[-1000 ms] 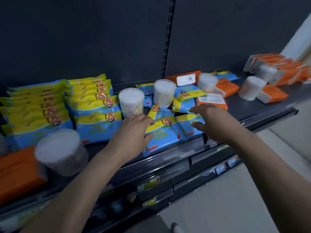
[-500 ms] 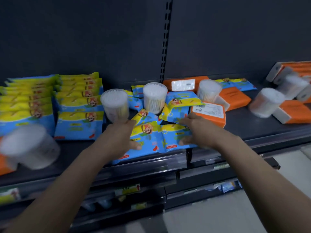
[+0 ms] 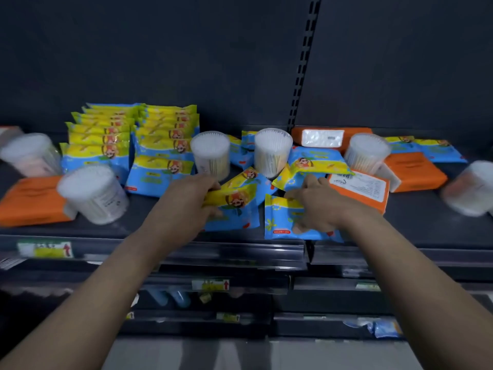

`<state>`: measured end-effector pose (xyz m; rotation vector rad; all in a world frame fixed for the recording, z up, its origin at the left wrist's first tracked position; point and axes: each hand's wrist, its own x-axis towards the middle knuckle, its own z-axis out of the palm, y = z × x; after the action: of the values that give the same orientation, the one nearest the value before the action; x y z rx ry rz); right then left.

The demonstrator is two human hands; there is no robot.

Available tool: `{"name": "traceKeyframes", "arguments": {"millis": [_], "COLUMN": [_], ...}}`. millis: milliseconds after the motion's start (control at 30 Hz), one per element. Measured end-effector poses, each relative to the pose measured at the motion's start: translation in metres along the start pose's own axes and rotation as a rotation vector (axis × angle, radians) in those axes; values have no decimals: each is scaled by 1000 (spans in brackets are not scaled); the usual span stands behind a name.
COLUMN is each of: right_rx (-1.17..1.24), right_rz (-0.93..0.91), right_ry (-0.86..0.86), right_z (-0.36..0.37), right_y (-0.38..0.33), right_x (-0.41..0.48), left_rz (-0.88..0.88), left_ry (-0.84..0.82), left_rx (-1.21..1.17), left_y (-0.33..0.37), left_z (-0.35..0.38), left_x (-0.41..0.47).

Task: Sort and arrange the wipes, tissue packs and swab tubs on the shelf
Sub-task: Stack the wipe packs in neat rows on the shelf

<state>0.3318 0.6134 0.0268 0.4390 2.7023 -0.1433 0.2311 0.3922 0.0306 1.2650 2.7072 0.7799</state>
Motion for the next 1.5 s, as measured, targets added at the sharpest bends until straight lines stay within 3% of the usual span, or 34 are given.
{"name": "traceKeyframes", "arguments": {"millis": [300, 500, 733, 967, 1233, 1500], "right_rx": [-62, 305, 476, 516, 303, 215], "right_rz": [-43, -129, -209, -253, -273, -226], "right_ry": [121, 244, 446, 585, 477, 285], "right_z": [-15, -33, -73, -96, -95, -92], "right_y": [-14, -29, -101, -186, -237, -230], "right_x": [2, 6, 5, 36, 82, 98], "left_rz": [44, 99, 222, 138, 59, 86], "left_ry": [128, 243, 365, 392, 229, 46], "left_rx": [0, 1, 68, 115, 143, 119], "left_y": [-7, -25, -68, -148, -212, -221], "left_z": [-25, -59, -127, -176, -170, -140], "left_x": [-11, -5, 7, 7, 11, 34]}}
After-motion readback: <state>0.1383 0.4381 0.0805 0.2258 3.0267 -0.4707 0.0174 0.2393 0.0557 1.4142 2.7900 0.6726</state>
